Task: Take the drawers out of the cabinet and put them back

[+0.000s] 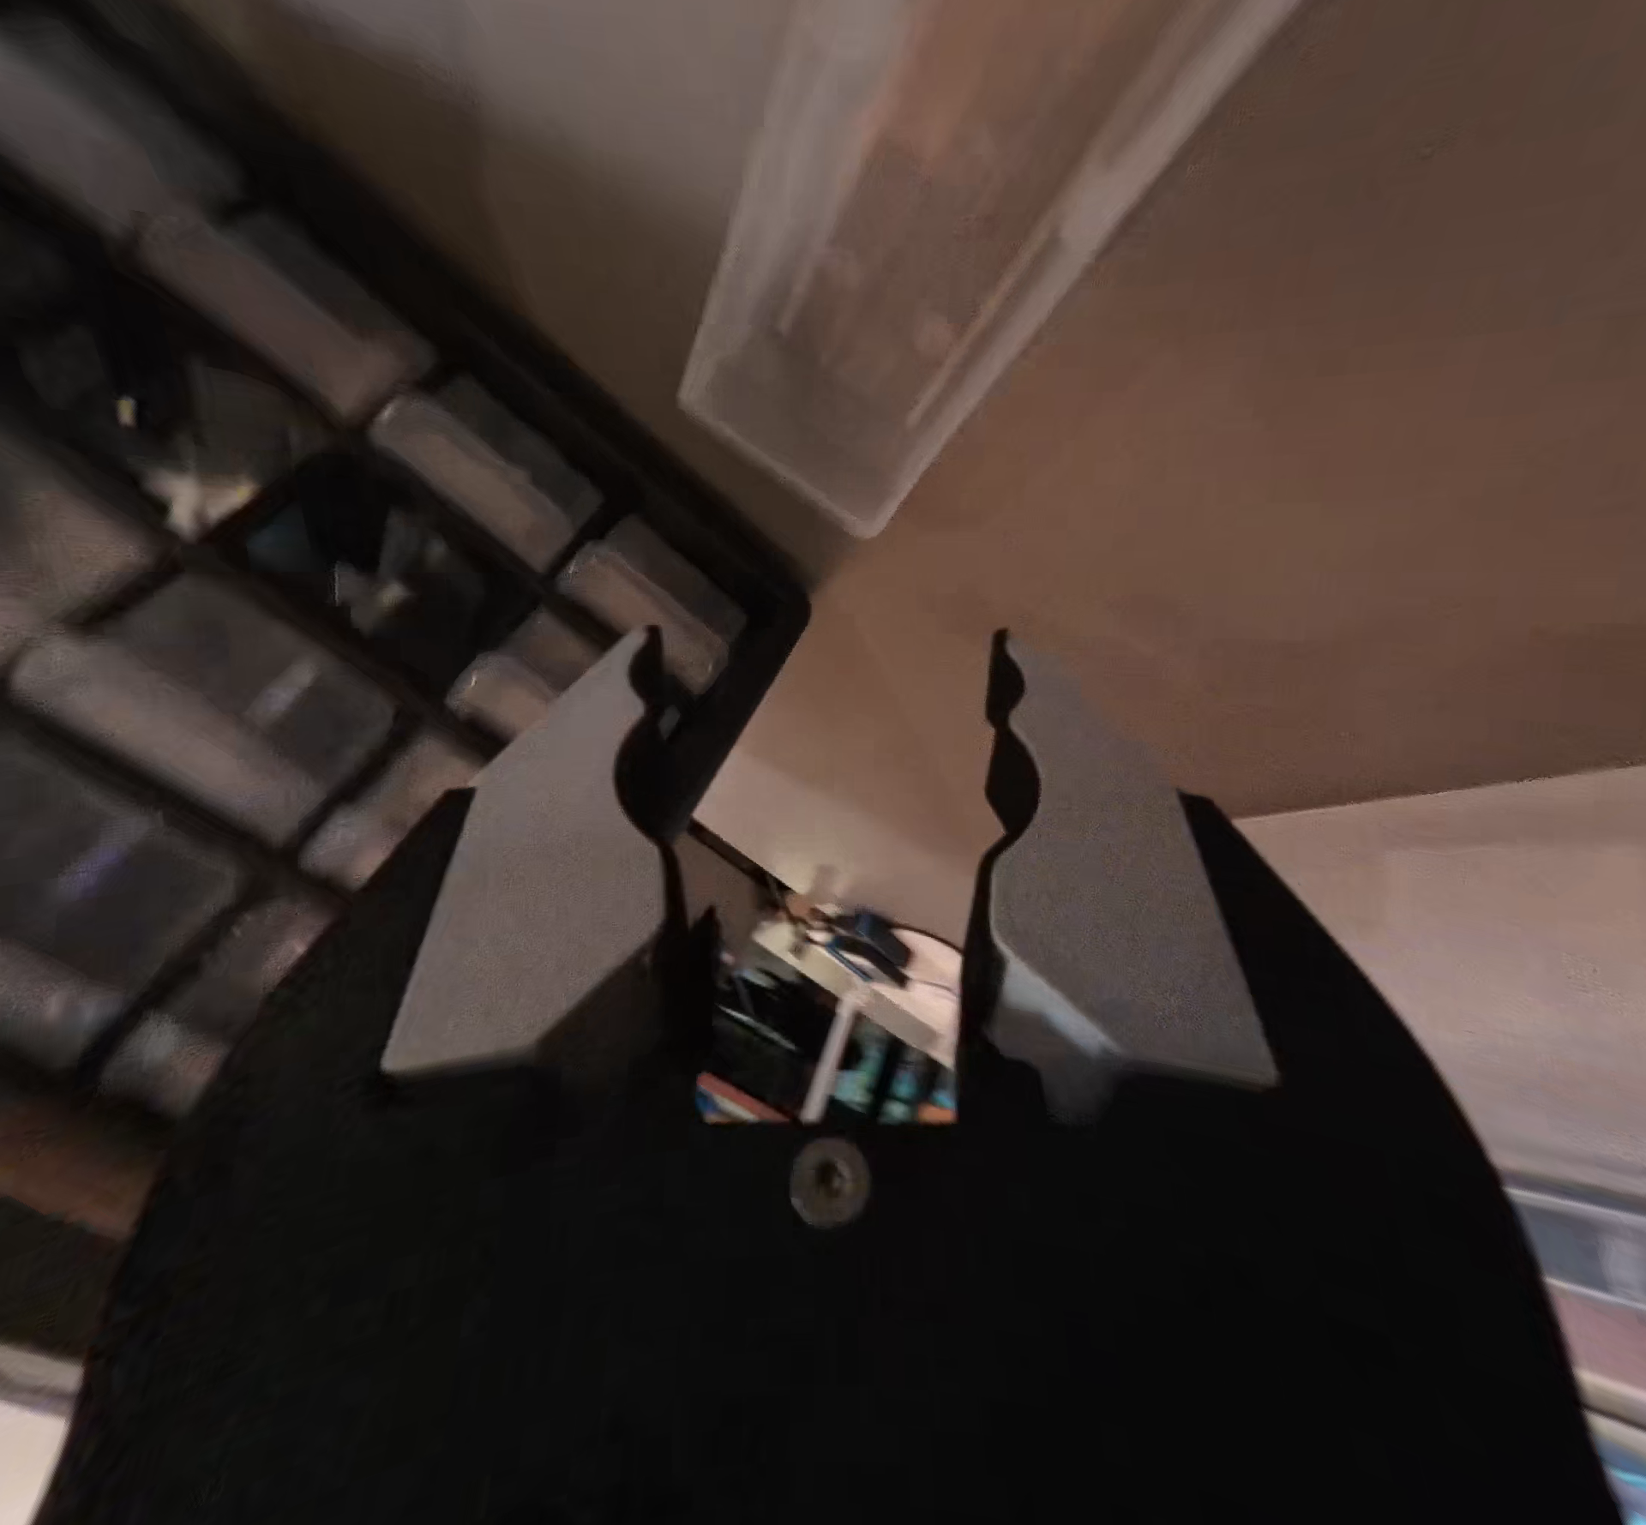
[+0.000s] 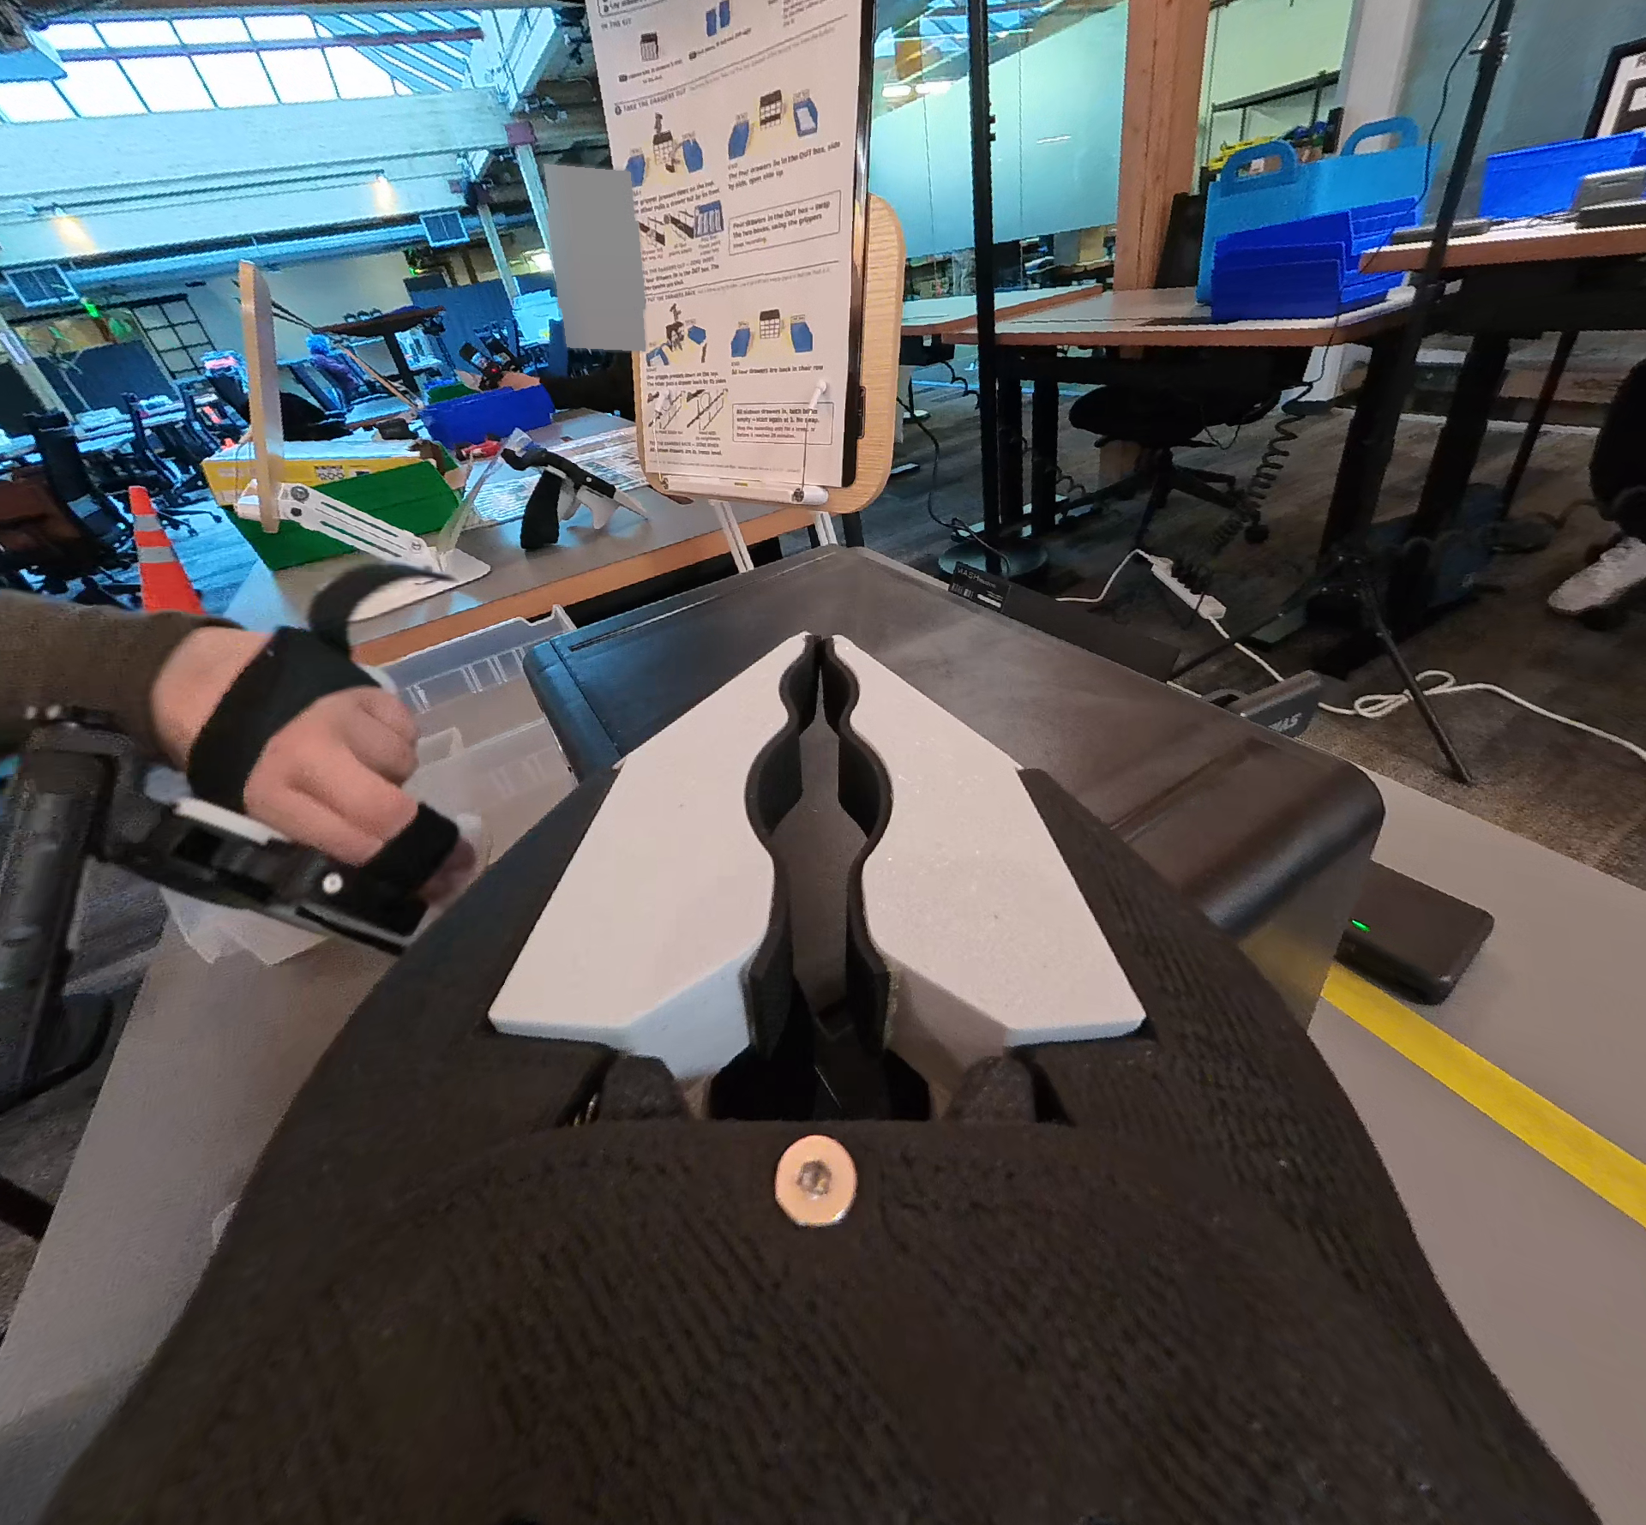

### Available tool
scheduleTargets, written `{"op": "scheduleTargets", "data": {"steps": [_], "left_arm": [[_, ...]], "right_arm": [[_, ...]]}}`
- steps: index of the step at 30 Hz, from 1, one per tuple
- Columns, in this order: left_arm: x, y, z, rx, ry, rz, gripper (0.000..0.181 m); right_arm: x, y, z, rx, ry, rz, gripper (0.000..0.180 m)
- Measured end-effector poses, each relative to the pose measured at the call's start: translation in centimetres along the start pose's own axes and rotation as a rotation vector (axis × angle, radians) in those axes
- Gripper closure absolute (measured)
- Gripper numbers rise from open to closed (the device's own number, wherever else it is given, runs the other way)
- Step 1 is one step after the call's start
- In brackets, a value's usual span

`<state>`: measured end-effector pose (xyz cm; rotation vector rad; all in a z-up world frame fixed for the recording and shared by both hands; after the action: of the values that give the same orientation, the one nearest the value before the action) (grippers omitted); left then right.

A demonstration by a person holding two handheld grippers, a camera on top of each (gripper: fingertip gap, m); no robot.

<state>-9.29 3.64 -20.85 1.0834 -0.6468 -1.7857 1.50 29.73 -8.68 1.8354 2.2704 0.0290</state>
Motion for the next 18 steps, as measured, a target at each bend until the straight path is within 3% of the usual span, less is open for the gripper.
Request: {"op": "scheduleTargets", "data": {"steps": [4, 6, 8, 11, 18], "left_arm": [[1.7, -1.8, -1.1, 0.111, -0.266, -0.095, 0.112], [1.9, -2.2, -1.7, 0.162, -0.306, -0.135, 0.124], [2.1, -2.2, -2.4, 0.242, -0.261, -0.121, 0.151], [2.5, -2.1, -3.3, 0.269, -0.162, -0.029, 0.173], [2.8, -0.8, -4.7, 0.086, 0.253, 0.197, 0.181]], "right_arm": [[0.0, 0.0, 0.0, -0.002, 0.003, 0.002, 0.18], [0.0, 0.0, 0.0, 0.0, 0.0, -0.003, 0.18], [0.0, 0.0, 0.0, 0.003, -0.002, -0.006, 0.18], [0.0, 0.0, 0.0, 0.004, -0.003, -0.008, 0.18], [0.1, 0.0, 0.0, 0.008, -0.007, -0.016, 0.18]]}}
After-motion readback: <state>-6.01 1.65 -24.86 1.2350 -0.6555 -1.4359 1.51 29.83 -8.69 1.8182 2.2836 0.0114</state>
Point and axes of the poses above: each gripper's, where its closed fingertips meet, y back along the fingers, z out of its underside, x = y × z across the jaws, the point moved 9 cm from there along y, back along the fingers, and after that the axes turned 10 degrees about -x, right-handed, at the moved point
